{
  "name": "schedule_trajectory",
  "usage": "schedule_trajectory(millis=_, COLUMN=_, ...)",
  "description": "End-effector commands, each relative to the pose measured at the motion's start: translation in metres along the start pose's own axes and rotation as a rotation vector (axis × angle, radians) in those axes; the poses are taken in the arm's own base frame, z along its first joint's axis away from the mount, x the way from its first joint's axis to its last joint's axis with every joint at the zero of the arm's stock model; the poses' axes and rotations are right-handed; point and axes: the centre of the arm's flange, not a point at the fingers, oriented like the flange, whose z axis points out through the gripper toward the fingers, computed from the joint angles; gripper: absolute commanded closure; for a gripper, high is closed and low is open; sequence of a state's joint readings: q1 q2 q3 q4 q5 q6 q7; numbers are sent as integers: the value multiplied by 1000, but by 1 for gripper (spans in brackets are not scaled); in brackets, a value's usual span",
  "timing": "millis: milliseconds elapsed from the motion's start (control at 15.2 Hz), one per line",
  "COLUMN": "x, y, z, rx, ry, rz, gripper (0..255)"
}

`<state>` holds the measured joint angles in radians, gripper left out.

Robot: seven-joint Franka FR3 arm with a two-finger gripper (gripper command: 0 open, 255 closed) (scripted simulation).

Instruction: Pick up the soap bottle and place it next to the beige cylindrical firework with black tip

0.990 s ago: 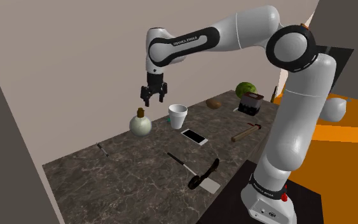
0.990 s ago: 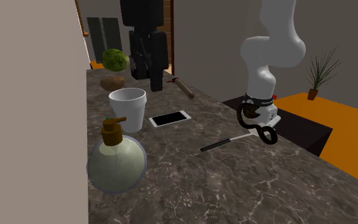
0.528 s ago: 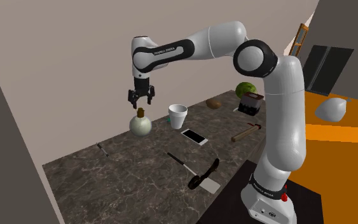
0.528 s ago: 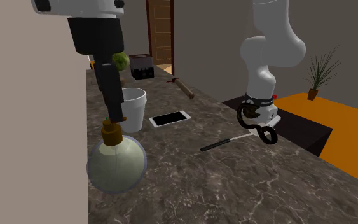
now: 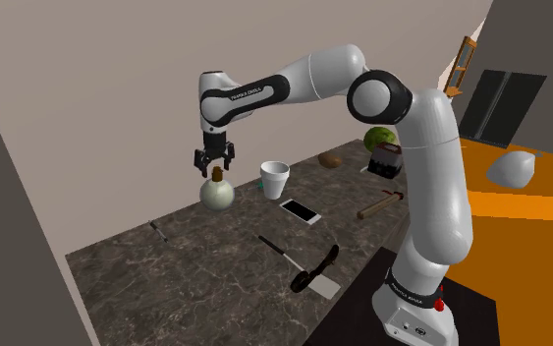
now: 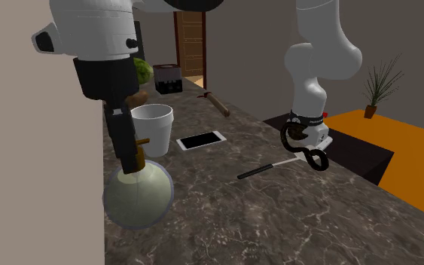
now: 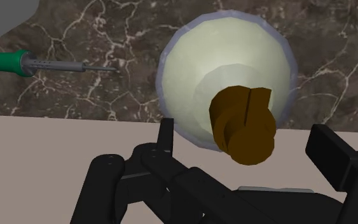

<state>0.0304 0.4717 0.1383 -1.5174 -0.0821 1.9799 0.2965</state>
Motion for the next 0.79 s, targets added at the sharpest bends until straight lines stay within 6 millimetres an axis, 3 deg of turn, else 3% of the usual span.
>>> schedule_trajectory(millis=0, x=0, y=0, z=7, rx=0, ry=0, rz=0, gripper=0)
schedule_trajectory(millis=462, x=0, y=0, z=7, rx=0, ry=0, rz=0, gripper=0)
schedule_trajectory(millis=528, x=0, y=0, z=7, rx=0, ry=0, rz=0, gripper=255)
schedule_trajectory(millis=726, x=0, y=0, z=7, rx=0, ry=0, rz=0, gripper=255)
